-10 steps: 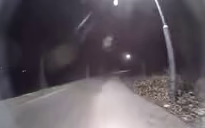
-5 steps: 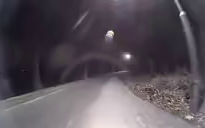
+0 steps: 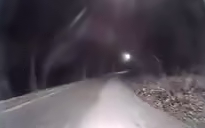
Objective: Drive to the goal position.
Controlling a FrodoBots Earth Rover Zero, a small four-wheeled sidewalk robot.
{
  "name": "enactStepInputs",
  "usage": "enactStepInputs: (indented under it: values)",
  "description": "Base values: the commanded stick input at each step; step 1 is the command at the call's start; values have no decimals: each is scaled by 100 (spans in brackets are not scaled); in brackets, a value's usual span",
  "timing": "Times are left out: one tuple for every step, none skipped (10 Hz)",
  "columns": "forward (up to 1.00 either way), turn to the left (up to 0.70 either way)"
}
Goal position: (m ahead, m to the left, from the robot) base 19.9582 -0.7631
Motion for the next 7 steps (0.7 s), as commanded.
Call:
enactStepInputs:
  values:
    - [100,0]
    - [100,0]
    - [100,0]
    - [100,0]
    - [100,0]
    - [100,0]
    - [100,0]
